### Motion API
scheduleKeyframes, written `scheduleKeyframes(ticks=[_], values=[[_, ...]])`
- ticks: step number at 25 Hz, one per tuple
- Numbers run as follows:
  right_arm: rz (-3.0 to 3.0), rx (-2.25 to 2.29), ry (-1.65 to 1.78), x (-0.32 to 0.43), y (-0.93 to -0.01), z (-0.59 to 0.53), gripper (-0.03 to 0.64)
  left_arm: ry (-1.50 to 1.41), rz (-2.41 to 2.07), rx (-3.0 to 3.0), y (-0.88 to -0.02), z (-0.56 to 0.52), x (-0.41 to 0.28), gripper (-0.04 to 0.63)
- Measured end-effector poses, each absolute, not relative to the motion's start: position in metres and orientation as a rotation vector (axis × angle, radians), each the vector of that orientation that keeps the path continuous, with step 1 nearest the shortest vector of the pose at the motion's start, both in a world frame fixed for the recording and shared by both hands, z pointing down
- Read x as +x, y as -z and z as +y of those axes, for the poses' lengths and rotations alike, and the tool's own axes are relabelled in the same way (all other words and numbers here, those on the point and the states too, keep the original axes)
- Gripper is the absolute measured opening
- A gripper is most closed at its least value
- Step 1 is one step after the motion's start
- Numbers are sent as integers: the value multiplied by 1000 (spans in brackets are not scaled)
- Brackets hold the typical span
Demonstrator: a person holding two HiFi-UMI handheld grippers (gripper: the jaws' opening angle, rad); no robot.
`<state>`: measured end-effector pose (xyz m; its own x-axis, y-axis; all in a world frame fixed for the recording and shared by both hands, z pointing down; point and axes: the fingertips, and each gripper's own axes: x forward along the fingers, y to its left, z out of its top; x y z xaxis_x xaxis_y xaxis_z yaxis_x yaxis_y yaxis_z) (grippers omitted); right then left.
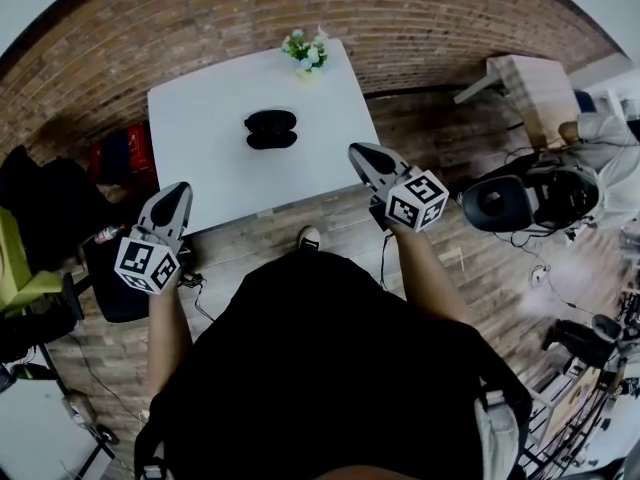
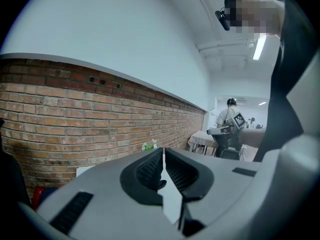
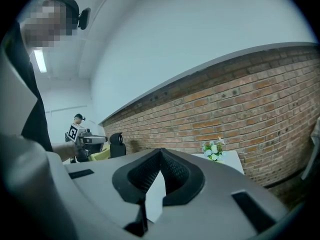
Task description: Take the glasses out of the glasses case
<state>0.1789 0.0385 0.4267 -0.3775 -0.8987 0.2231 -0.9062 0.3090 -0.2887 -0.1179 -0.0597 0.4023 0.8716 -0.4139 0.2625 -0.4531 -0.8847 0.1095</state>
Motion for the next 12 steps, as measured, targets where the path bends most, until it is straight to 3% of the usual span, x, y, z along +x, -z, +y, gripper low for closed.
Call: scheduleKeyframes(ticks=[12], values=[[-2604, 1688, -603, 233, -436, 8, 15, -384, -742, 2862, -402, -71, -66, 20]])
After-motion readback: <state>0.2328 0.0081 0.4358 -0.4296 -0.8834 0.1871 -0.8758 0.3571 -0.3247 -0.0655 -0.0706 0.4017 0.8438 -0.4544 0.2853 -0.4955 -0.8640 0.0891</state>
